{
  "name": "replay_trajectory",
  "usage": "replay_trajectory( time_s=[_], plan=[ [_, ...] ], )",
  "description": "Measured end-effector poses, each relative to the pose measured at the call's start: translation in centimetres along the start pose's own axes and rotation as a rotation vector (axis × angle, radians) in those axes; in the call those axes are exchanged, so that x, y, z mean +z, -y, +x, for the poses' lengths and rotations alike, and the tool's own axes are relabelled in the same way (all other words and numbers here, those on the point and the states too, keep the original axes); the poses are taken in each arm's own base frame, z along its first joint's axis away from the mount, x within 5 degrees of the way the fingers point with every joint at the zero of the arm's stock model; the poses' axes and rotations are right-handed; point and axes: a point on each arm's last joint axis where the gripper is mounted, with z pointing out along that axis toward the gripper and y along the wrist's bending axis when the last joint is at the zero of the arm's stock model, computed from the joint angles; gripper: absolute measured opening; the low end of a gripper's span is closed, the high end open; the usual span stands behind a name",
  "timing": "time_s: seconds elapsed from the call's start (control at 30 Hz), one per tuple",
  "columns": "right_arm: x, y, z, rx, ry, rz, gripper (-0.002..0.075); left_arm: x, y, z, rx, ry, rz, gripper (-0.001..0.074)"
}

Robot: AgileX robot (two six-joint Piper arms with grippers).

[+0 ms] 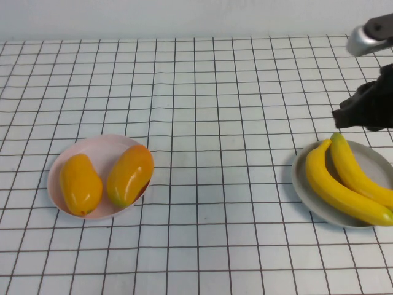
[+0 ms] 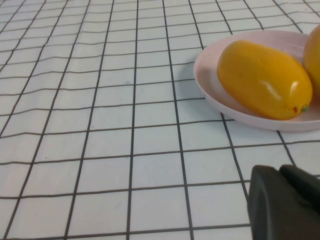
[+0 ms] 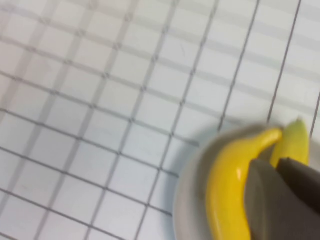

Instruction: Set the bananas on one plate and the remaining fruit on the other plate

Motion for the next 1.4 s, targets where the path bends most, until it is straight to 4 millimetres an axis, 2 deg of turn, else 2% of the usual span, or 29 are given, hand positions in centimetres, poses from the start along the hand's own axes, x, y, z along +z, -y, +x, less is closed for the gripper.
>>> replay_trajectory(
  time_s=[0.1, 0.3, 0.43, 0.57, 0.77, 0.97, 1.13, 1.4],
  plan=[
    [-3.5, -0.4, 1.2, -0.019, 0.139, -0.019, -0.0007, 0.0, 0.0, 0.0, 0.000, 0.000, 0.000, -0.0004],
    [-8.3, -1.0, 6.6, 0.020, 0.397, -0.045, -0.0014, 0.0, 0.0, 0.0, 0.000, 0.000, 0.000, -0.0004],
    [-10.8, -1.4, 9.4, 0.002, 0.515, -0.065, -0.0014, 0.0, 0.0, 0.0, 0.000, 0.000, 0.000, -0.0004],
    [-12.2, -1.7, 11.0, -0.032, 0.538, -0.083, -0.0014, 0.0, 0.0, 0.0, 0.000, 0.000, 0.000, -0.0004],
    [-13.1, -2.2, 12.9, -0.077, 0.476, -0.116, -0.0014, 0.0, 0.0, 0.0, 0.000, 0.000, 0.000, -0.0004],
    [-11.4, -2.1, 16.2, -0.012, 0.505, -0.126, -0.0015, 0.0, 0.0, 0.0, 0.000, 0.000, 0.000, -0.0004],
    [-10.7, -1.5, 18.7, -0.081, 0.597, -0.043, -0.0015, 0.0, 0.0, 0.0, 0.000, 0.000, 0.000, -0.0004],
    [-12.0, -0.9, 19.7, -0.210, 0.770, 0.088, -0.0015, 0.0, 0.0, 0.0, 0.000, 0.000, 0.000, -0.0004]
  ],
)
